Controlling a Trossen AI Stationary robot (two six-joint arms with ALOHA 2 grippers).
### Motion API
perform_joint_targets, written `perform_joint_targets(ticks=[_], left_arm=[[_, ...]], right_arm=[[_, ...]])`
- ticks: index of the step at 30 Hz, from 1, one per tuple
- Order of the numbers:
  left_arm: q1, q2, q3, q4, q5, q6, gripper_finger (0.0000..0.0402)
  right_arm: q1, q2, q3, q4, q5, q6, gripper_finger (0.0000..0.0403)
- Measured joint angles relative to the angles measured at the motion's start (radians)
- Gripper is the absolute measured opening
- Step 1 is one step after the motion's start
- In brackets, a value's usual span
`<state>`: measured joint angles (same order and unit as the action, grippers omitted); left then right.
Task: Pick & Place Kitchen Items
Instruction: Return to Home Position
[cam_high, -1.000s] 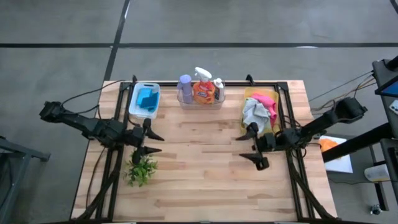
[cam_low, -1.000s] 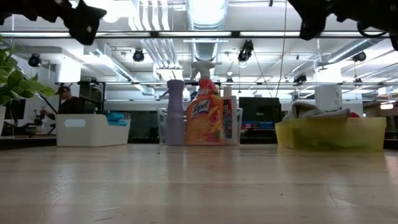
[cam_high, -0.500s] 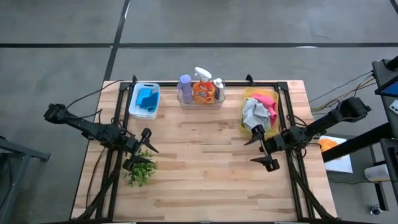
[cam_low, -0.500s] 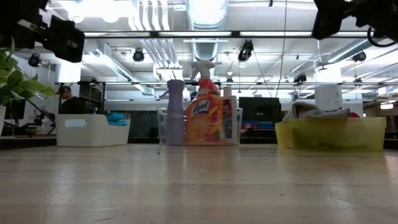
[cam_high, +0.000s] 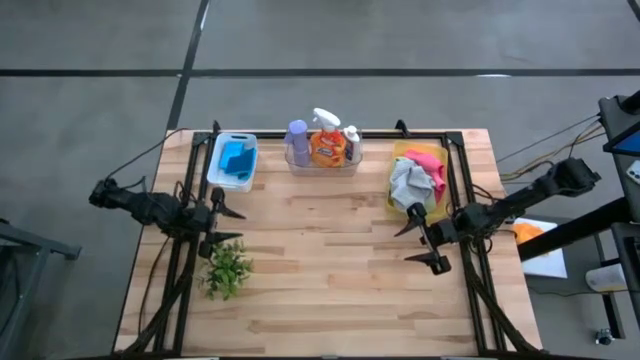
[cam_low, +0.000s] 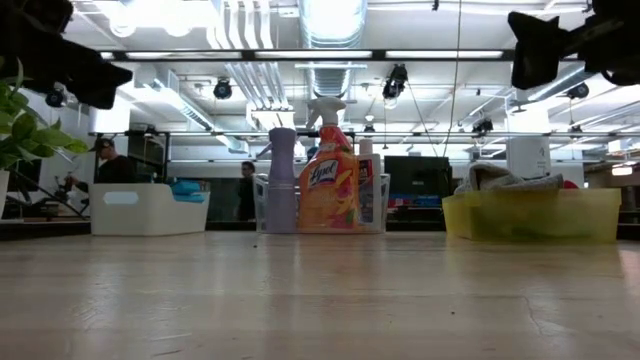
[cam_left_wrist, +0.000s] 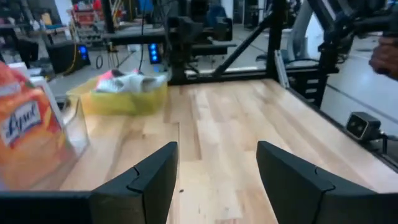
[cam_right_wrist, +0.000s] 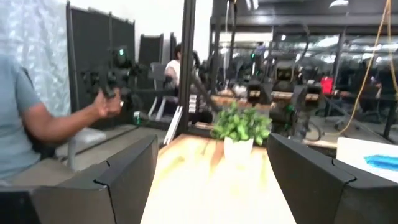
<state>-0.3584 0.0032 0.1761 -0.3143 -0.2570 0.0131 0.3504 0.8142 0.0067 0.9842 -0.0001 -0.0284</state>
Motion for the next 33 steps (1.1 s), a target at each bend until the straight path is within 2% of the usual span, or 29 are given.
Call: perform_joint_targets(ticks=[6, 21, 27, 33], left_arm=[[0.000, -0.004, 0.014, 0.030, -0.051, 0.027, 0.0226], [0.000, -0.003, 0.103, -0.029, -0.070, 0.058, 0.0226], [0.001, -0.003, 0.104, -0.064, -0.095, 0.027, 0.0226], [0.002, -0.003, 0.086, -0.097, -0.166, 0.002, 0.0226]], right_arm=[[-0.002, -0.144, 0.000, -0.079, -0.040, -0.013, 0.0304], [-0.002, -0.812, 0.000, -0.805, -0.015, 0.003, 0.0304], [-0.003, -0.810, 0.000, -0.862, 0.083, 0.027, 0.0304], [-0.003, -0.813, 0.000, -0.904, 0.114, 0.046, 0.0304]])
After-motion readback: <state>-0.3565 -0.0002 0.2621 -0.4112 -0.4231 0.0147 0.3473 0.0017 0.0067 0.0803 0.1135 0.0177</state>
